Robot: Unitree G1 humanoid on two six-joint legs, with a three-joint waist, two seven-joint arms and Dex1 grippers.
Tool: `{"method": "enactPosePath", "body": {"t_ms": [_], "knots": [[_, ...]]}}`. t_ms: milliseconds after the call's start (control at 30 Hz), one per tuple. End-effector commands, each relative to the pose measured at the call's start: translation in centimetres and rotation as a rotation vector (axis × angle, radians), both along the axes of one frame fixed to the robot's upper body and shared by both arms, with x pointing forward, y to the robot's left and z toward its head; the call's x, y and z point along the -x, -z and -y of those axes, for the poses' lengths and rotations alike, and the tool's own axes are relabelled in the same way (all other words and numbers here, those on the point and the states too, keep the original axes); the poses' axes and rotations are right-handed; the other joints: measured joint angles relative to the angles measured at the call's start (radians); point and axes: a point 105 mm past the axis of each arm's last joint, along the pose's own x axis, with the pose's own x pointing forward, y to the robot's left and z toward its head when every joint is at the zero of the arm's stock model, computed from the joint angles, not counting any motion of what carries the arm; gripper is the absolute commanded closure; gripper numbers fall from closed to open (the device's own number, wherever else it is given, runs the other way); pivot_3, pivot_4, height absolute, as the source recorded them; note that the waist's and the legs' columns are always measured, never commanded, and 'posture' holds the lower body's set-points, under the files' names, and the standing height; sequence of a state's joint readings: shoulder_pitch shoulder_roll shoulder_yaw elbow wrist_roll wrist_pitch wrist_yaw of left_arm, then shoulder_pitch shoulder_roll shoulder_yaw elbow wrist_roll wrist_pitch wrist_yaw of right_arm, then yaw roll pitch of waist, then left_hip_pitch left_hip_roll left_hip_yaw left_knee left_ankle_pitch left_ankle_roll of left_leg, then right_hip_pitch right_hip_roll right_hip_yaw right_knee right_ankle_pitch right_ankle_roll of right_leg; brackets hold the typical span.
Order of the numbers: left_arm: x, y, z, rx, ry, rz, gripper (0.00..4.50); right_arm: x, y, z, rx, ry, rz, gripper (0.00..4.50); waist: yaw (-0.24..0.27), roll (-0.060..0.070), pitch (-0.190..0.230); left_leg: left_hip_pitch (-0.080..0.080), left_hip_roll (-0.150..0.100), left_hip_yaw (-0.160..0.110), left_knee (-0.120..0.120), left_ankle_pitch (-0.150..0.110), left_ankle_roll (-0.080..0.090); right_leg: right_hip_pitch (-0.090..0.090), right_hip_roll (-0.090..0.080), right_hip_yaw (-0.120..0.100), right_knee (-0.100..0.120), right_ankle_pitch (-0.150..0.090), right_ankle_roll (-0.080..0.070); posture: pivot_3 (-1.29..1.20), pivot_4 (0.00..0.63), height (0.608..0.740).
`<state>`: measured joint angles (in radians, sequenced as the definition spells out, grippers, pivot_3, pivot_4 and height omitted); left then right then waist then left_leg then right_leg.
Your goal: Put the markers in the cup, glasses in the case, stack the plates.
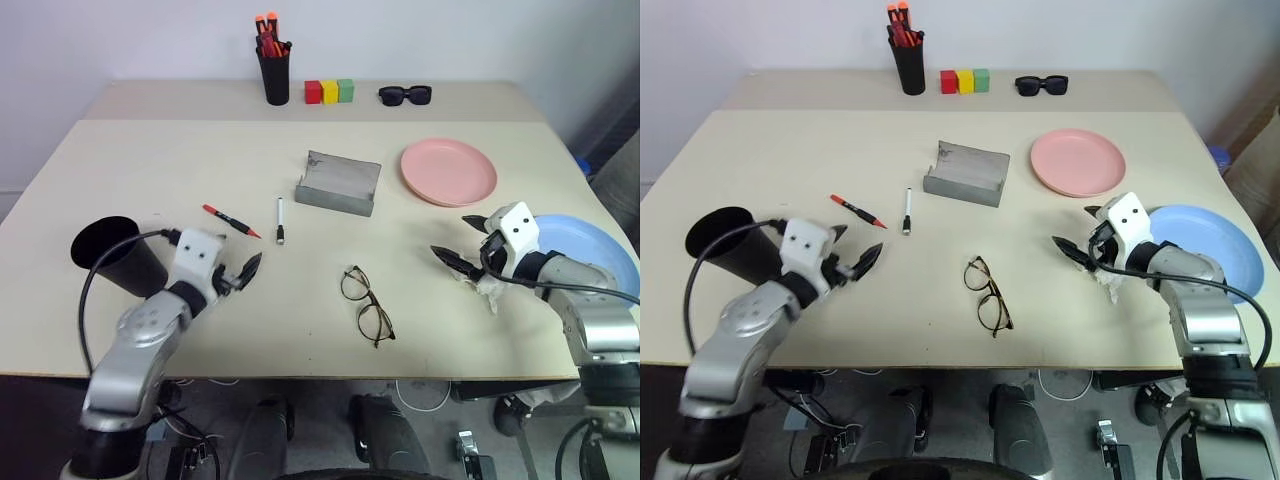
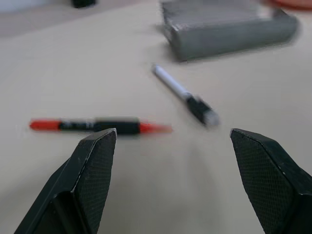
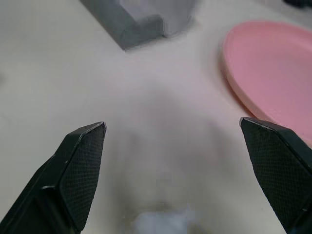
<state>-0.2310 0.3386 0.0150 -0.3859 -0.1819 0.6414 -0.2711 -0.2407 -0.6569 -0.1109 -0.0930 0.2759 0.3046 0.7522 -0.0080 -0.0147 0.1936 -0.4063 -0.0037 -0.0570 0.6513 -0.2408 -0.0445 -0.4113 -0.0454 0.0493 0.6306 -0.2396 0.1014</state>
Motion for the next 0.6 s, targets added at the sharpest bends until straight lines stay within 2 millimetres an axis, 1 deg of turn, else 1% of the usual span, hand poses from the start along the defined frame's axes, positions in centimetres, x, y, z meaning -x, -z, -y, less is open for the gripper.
{"method": "enactPosePath", "body": {"t_ms": [33, 100, 133, 267, 300, 367, 467, 600], "knots": [[-1.7, -0.6, 0.0, 0.031, -0.124, -0.023, 0.06, 0.9, -1.6, -2.3, -0.031, -0.050, 0.052, 0.00, -0.006, 0.000, 0.000, 0.000, 0.000, 0.000, 0.000, 0.000, 0.000, 0.001, 0.000, 0.000, 0.000, 0.000, 0.001, 0.00, 0.150, 0.740], [-3.1, -1.3, -0.2, 0.085, -0.226, -0.047, 0.06, 1.1, -1.5, -4.0, -0.050, -0.094, 0.046, 0.00, -0.009, 0.000, 0.000, 0.001, -0.001, 0.000, 0.000, 0.000, 0.000, 0.000, -0.001, 0.000, -0.001, 0.001, 0.002, 0.00, 0.150, 0.740], [-3.8, -1.3, -0.5, 0.089, -0.293, -0.074, 0.06, 1.1, -1.4, -4.8, -0.055, -0.114, 0.044, 0.00, -0.009, 0.000, 0.000, 0.001, -0.001, 0.000, -0.001, 0.000, 0.000, 0.000, 0.000, 0.000, 0.000, 0.001, 0.002, 0.00, 0.150, 0.740], [-5.7, -0.7, -1.9, 0.028, -0.523, -0.203, 0.06, 0.9, -1.4, -6.8, -0.073, -0.159, 0.049, 0.00, -0.007, 0.000, 0.000, 0.001, -0.001, -0.002, -0.001, 0.000, 0.000, 0.000, 0.001, -0.001, 0.001, 0.001, 0.002, 0.00, 0.150, 0.740], [-5.9, -0.5, -2.2, 0.045, -0.570, -0.245, 0.06, 0.9, -1.5, -7.3, -0.082, -0.173, 0.052, 0.00, -0.007, 0.000, 0.000, 0.001, -0.001, -0.002, -0.001, 0.000, 0.000, 0.000, 0.001, -0.001, 0.001, 0.001, 0.002, 0.00, 0.150, 0.740], [-6.2, -0.2, -2.3, 0.108, -0.633, -0.319, 0.06, 1.2, -1.7, -8.2, -0.099, -0.203, 0.055, 0.00, -0.007, 0.000, 0.000, 0.001, -0.001, -0.001, -0.001, 0.000, 0.000, 0.000, 0.000, -0.001, 0.000, 0.001, 0.003, 0.00, 0.150, 0.740], [-6.2, 0.4, -2.3, 0.168, -0.673, -0.414, 0.06, 1.8, -1.6, -9.2, -0.109, -0.231, 0.049, 0.00, -0.006, -0.001, 0.000, 0.001, -0.001, -0.002, -0.002, 0.000, 0.000, 0.000, 0.000, -0.001, 0.000, 0.001, 0.004, 0.00, 0.150, 0.740], [-5.8, 1.0, -1.7, 0.222, -0.679, -0.516, 0.06, 2.4, -1.1, -9.7, -0.103, -0.244, 0.039, 0.00, -0.003, -0.001, 0.000, 0.001, -0.001, -0.002, -0.002, 0.000, 0.000, 0.000, 0.000, -0.001, 0.000, 0.001, 0.004, 0.00, 0.150, 0.740]]}}
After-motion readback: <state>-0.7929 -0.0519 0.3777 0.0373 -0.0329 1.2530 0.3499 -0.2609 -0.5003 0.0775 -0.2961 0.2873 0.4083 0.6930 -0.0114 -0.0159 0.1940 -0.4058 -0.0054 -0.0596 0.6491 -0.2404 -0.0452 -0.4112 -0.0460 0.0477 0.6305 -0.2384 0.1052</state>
